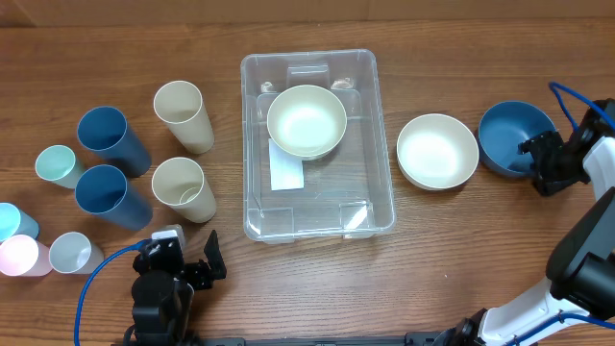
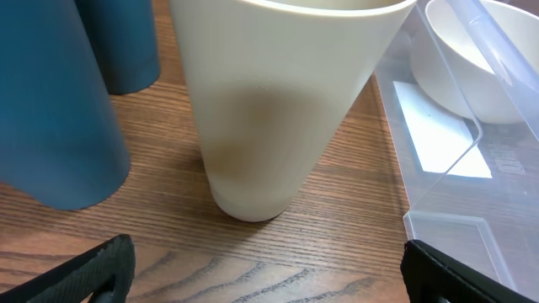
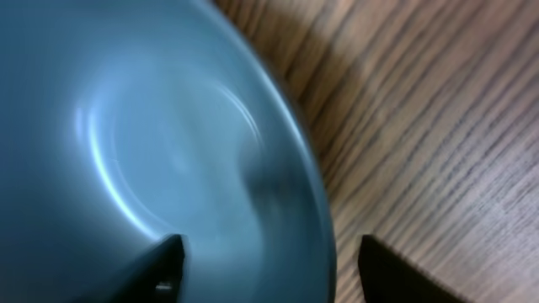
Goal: Pack container
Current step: 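Move the right gripper to the blue bowl and grasp its rim, then place the blue bowl into the cream bowl in the bin, release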
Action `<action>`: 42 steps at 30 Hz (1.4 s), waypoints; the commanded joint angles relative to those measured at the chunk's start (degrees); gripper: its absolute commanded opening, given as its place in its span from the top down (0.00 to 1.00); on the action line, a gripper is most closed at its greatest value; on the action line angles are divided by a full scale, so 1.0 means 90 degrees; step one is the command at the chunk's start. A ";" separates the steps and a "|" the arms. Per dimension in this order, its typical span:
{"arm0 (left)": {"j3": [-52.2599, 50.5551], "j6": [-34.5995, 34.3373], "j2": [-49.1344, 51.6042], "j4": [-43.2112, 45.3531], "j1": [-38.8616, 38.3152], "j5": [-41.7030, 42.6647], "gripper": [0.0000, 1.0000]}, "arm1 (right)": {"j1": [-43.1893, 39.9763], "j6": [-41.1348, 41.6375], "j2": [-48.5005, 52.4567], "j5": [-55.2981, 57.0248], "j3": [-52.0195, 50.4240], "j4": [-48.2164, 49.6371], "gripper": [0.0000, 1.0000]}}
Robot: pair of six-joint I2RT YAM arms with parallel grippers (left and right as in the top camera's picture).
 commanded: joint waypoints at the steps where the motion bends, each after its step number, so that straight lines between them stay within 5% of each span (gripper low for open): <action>1: -0.0017 -0.0058 -0.0063 0.0005 0.0034 0.0056 0.00 | 0.0017 0.0138 -0.0039 -0.0092 -0.0204 0.0100 0.67; 2: -0.0017 -0.0058 -0.0063 0.0005 0.0034 0.0053 0.00 | 0.0015 0.0185 -0.0041 -0.0095 -0.0199 0.0083 0.86; 4: -0.0017 -0.0058 -0.0063 0.0005 0.0034 0.0056 0.00 | -0.0044 0.0182 -0.0073 -0.0068 -0.0121 0.0015 0.96; 13: -0.0017 -0.0058 -0.0063 0.0005 0.0034 0.0053 0.00 | 0.0393 0.0342 -0.1625 0.0138 0.1401 -0.0952 0.96; 19: -0.0017 -0.0058 -0.0063 0.0005 0.0034 0.0056 0.00 | 0.3300 -0.0284 -0.2812 -0.0058 0.2074 -0.0925 0.96; 24: -0.0017 -0.0058 -0.0063 0.0005 0.0034 0.0053 0.00 | 0.5695 -0.0330 -0.1853 0.1054 0.2059 -0.0607 0.96; 31: -0.0017 -0.0058 -0.0063 0.0005 0.0034 0.0056 0.00 | 0.6137 -0.0384 0.0228 0.0908 0.2062 0.0126 0.96; 32: -0.0017 -0.0058 -0.0063 0.0005 0.0034 0.0056 0.00 | 0.6137 -0.0476 0.0357 0.0712 0.2062 0.0182 0.94; 34: -0.0017 -0.0058 -0.0063 0.0005 0.0034 0.0053 0.00 | 0.6137 -0.0551 0.0311 0.0665 0.2093 0.0194 0.47; 35: -0.0017 -0.0058 -0.0063 0.0005 0.0034 0.0056 0.00 | 0.6110 -0.0549 0.0136 0.0668 0.2210 0.0085 0.39; 42: -0.0017 -0.0058 -0.0063 0.0005 0.0034 0.0056 0.00 | 0.4996 -0.0442 -0.1535 0.0695 0.2849 -0.1234 0.21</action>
